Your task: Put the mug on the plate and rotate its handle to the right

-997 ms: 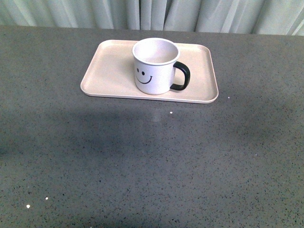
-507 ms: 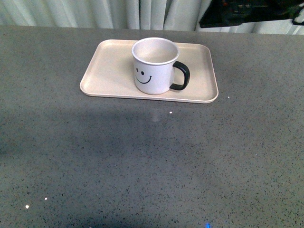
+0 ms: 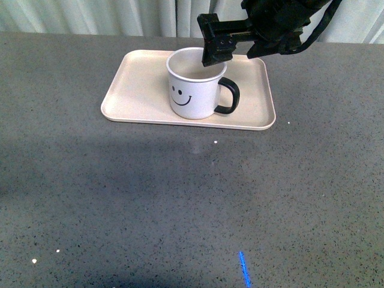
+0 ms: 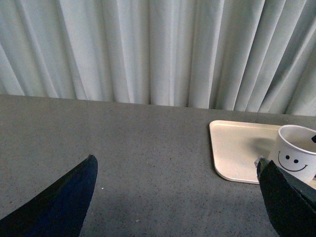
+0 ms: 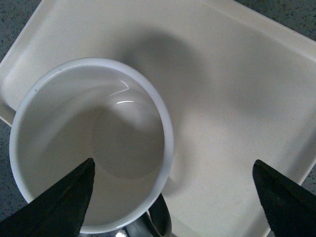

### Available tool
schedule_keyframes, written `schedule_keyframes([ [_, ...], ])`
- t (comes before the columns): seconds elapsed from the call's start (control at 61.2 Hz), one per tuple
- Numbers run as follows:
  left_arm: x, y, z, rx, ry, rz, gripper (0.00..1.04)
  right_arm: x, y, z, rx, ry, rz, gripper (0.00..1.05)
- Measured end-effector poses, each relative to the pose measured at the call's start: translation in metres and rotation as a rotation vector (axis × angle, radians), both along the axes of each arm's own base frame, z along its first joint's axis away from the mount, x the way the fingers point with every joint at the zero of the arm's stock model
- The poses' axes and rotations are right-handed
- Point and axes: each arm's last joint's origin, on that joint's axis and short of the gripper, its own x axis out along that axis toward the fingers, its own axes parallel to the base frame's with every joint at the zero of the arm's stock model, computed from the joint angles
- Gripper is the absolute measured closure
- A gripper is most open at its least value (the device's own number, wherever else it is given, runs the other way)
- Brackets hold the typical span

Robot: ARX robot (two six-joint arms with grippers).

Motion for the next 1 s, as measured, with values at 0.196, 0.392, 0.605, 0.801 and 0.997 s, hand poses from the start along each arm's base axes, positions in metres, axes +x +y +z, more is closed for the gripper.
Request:
schedule_keyframes([
  [0.196,0.0,0.0,0.0,0.0,0.0,0.0,0.09,0.009,0.005,-0.006,-0.008,0.025,-0.008,0.42],
  [0.392,0.0,0.0,0.0,0.0,0.0,0.0,0.09,0.018,0.011,-0.007,-0.006,0.043,-0.011,0.72],
  [0.605,0.0,0.0,0.0,0.0,0.0,0.0,0.09,0.027,0.02,-0.003,0.01,0.052,-0.013,1.03],
  [0.801,0.0,0.0,0.0,0.0,0.0,0.0,0.09,0.032,0.024,0.007,0.016,0.041,-0.01,1.03],
  [0.997,0.0,0.0,0.0,0.0,0.0,0.0,0.09,0.045,0.017,0.028,0.016,0.007,0.038,1.03],
])
